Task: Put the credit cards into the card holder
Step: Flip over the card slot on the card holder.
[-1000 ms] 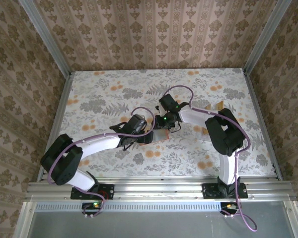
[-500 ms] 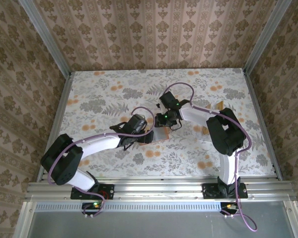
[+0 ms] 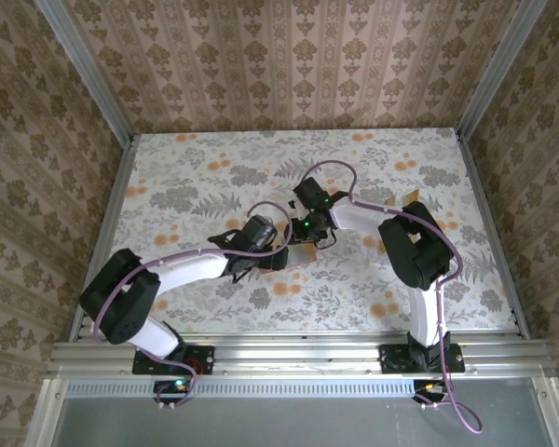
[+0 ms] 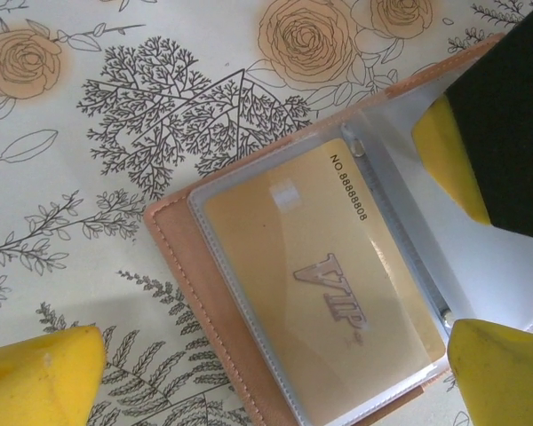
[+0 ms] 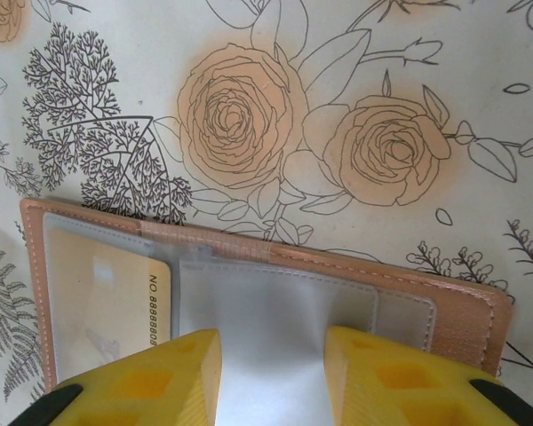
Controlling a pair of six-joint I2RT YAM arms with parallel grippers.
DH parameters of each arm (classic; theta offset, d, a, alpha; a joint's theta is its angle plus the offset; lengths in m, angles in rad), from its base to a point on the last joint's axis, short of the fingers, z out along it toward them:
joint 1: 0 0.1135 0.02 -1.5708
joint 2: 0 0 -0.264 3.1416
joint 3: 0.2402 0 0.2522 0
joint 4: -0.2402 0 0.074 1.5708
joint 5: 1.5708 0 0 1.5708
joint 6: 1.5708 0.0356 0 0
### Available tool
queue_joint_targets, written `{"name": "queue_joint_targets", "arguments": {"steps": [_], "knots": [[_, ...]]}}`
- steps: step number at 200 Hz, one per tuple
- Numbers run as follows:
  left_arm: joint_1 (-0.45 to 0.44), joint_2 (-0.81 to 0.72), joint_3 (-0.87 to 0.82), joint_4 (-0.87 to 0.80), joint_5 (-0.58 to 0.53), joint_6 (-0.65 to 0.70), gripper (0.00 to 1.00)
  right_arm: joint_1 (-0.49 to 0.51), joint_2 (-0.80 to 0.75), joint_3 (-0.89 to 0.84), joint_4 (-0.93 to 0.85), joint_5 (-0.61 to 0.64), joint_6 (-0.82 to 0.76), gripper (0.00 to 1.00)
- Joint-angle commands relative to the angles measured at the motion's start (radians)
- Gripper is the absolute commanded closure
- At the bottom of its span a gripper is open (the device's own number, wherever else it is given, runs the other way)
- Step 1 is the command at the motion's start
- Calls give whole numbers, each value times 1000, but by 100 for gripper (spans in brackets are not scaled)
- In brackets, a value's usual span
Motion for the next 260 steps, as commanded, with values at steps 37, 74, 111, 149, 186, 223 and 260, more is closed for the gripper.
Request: {"name": "queue_joint_targets", "arguments": {"steps": [37,74,111,149,186,223,260], "knots": [[-29,55,64,22,-8,53,0,6,17,-17,4,-23,26,64],[-41,97,95,28,-10,74,0,6,15,-20,6,-27,29,64],[-52,138,112,8,-37,95,0,6,16,-16,4,-28,31,64],[-56,150,89,2,-60,89,0,6,12,-8,-1,-36,31,64],[-56,144,64,11,-64,78,0,-14,-28,15,-20,-40,34,63],[-56,146,56,21,-62,73,0,-58,-93,-13,-17,-42,42,56],[-56,148,50,30,-59,74,0,-72,-113,-59,10,-66,59,55]]}}
